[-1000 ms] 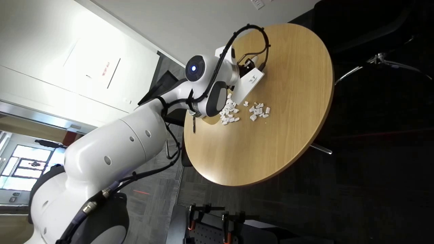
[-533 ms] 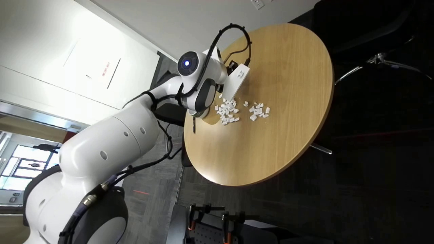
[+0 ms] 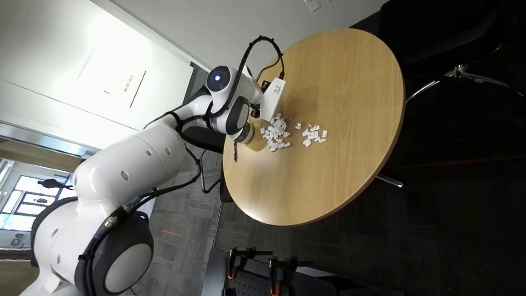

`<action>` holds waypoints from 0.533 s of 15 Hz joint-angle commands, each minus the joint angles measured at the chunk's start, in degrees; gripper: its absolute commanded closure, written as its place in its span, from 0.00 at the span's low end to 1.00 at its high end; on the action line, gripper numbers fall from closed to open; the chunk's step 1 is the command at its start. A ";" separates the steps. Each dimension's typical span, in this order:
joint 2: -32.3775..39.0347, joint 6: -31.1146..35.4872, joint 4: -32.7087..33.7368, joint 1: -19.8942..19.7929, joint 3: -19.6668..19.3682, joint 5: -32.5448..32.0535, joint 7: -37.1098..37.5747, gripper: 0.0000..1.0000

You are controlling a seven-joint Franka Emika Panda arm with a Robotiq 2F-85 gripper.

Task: Use the pen to stir the contents of the mug, pour the contents of the mug on the table, then sweep them

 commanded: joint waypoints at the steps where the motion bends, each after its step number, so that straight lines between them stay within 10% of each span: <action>1: -2.44 -2.27 -1.18 2.98 -1.85 3.20 -3.49 0.85; 8: -4.48 0.66 -7.51 4.45 -2.87 6.12 -8.84 0.85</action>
